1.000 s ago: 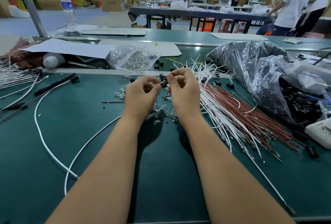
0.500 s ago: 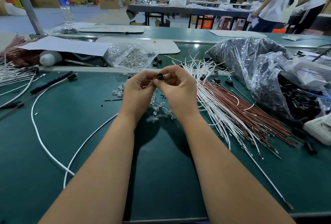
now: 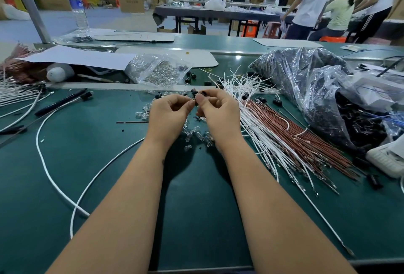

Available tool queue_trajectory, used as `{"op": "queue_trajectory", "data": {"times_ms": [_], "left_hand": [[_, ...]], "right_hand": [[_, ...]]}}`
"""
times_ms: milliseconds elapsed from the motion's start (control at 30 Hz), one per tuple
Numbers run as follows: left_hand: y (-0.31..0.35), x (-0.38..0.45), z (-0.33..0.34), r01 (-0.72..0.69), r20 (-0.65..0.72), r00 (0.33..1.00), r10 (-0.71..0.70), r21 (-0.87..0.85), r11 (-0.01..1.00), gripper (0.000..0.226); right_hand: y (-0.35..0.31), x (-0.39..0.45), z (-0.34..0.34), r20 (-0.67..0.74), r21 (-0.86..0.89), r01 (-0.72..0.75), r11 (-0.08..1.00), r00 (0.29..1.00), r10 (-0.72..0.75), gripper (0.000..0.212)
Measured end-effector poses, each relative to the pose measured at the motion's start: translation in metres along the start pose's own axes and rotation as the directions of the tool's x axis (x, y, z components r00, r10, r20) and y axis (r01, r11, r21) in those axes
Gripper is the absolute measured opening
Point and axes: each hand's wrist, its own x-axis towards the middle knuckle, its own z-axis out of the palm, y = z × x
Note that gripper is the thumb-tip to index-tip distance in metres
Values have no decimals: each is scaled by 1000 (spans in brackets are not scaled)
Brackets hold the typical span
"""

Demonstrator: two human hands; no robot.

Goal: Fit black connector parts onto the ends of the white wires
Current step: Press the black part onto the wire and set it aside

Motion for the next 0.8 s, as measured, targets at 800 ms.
{"op": "queue_trajectory", "data": {"times_ms": [800], "left_hand": [[7, -5, 1, 64, 27, 998, -61, -108, 992, 10]], "right_hand": [[5, 1, 1, 30, 155, -129, 979, 992, 126, 10]]}}
